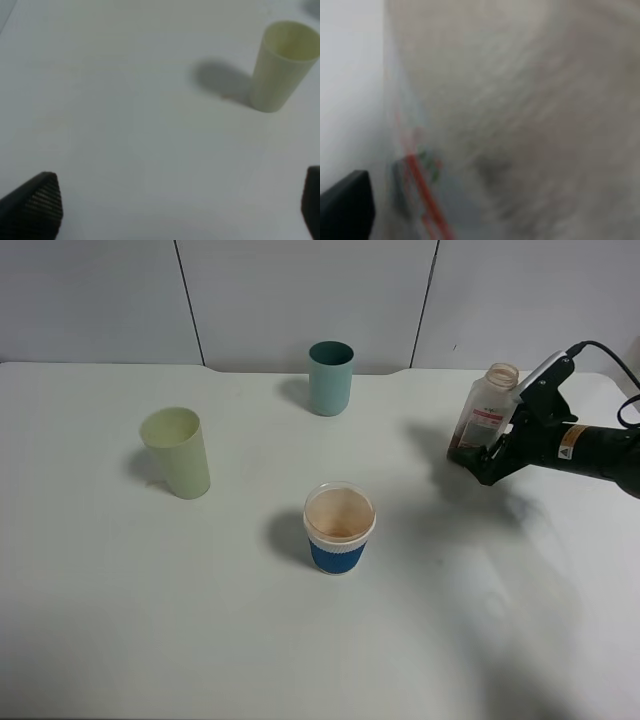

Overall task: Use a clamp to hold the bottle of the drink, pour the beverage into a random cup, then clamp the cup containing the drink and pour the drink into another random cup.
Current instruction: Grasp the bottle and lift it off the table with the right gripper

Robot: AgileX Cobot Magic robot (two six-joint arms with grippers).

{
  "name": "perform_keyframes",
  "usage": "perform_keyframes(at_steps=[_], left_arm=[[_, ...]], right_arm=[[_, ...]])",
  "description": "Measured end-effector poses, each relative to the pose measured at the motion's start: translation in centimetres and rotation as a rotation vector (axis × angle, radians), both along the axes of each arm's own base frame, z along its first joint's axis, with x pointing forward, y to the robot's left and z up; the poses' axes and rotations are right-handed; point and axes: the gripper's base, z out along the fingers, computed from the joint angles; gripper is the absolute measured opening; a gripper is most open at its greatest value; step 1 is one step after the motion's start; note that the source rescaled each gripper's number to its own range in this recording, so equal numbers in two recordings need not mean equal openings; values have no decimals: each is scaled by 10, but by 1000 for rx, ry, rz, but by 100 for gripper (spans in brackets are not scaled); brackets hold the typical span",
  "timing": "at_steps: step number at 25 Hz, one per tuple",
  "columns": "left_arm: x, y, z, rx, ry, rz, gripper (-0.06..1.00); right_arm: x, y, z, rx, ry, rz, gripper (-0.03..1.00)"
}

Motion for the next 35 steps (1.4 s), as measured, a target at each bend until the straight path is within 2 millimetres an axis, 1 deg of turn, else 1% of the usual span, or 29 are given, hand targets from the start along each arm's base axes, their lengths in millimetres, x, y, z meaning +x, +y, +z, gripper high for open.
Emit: perform_keyframes(at_steps=[2,7,11,20,25,29,33,35], left_arm=[[0,0,0,0,0,0,89],[0,0,0,0,0,0,89],[0,0,0,0,0,0,89],[0,0,0,0,0,0,89],[0,0,0,0,0,0,89],[0,0,0,0,0,0,89],[0,0,0,0,0,0,89],[0,0,0,0,0,0,89]], right_arm=[[2,-1,1,0,-8,-3,73],[6,-2,3,4,-11,-15,41],[9,-4,3,21,24,-62,2],[10,-4,2,17,45,-84,1],[11,-1,5,48,75,-117,1],[11,4,11,45,104,-139,1],[8,16,20,-23,143,-131,1],[8,18,21,-32,148,-130,1]])
